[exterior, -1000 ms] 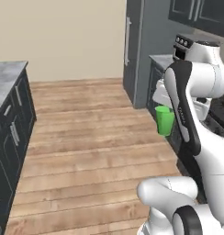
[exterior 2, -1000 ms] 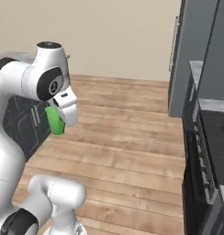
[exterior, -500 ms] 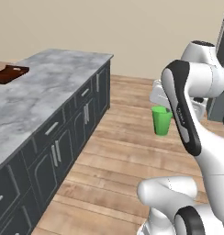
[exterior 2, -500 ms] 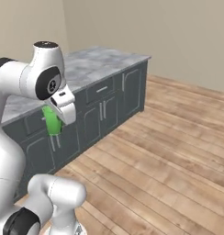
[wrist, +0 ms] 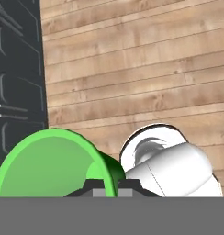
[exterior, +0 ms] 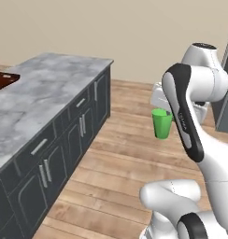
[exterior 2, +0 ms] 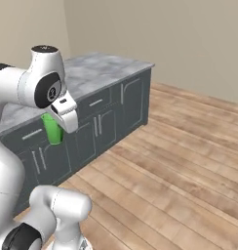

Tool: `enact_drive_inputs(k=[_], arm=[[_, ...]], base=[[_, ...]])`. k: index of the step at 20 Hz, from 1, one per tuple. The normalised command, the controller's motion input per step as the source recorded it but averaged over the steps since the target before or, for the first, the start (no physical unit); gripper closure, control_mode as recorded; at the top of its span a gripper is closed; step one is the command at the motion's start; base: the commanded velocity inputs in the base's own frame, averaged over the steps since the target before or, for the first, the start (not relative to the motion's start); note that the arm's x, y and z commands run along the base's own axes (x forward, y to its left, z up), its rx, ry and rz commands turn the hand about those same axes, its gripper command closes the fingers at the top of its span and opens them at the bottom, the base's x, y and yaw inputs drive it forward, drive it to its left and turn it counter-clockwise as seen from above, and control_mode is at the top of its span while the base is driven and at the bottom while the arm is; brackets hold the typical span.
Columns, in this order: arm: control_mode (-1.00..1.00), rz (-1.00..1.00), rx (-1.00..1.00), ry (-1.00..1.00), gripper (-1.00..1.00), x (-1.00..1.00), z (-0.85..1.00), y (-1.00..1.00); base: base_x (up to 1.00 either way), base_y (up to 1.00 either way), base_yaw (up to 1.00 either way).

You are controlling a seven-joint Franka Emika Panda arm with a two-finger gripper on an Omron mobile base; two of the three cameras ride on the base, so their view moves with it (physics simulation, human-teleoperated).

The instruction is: There is a tray on the dining counter. Grab the cup, mug, and pitcher and place them on the tray. The pitcher may be placed next to the tray if it cannot fit the tray.

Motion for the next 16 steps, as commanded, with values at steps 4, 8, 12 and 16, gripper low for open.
enact_drive_inputs(k=[4,8,12,16], arm=[[1.0,0.0,0.0,0.0,1.0,0.0,0.0,0.0],[1.0,0.0,0.0,0.0,1.0,0.0,0.0,0.0],[1.0,0.0,0.0,0.0,1.0,0.0,0.0,0.0],[1.0,0.0,0.0,0.0,1.0,0.0,0.0,0.0]], base=[[1.0,-0.56,-0.06],[1.0,-0.7,-0.02],[1.0,-0.68,-0.02],[1.0,-0.7,-0.01]])
